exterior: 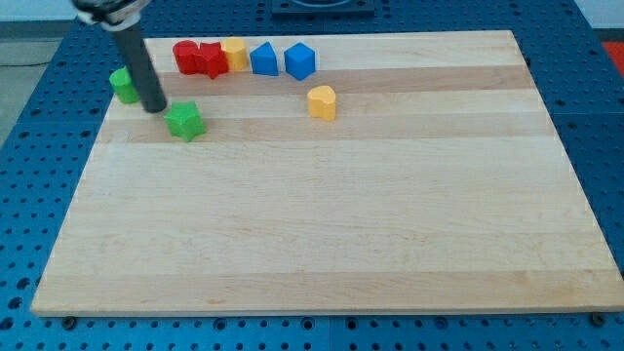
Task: Push the green circle closely to the red circle
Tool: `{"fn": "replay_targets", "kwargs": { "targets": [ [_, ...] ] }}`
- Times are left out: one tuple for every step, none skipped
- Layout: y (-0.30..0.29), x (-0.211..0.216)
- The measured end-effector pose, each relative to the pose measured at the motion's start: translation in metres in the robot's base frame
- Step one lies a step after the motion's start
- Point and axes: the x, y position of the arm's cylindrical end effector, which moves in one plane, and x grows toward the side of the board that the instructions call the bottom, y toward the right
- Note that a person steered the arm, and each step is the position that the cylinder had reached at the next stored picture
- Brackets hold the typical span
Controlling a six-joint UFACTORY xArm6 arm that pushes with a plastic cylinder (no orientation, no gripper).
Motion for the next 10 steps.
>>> {"fn": "replay_targets", "kwargs": {
  "targets": [
    [-0.045,0.03],
    [-0.058,0.025],
    [-0.055,0.002],
    [-0.05,-0.016],
    [-0.05,-0.026],
    [-0.05,-0.033],
    [-0.05,-0.044],
    [-0.05,-0.056],
    [-0.048,-0.065],
    [-0.043,-0.073]
  ]
}}
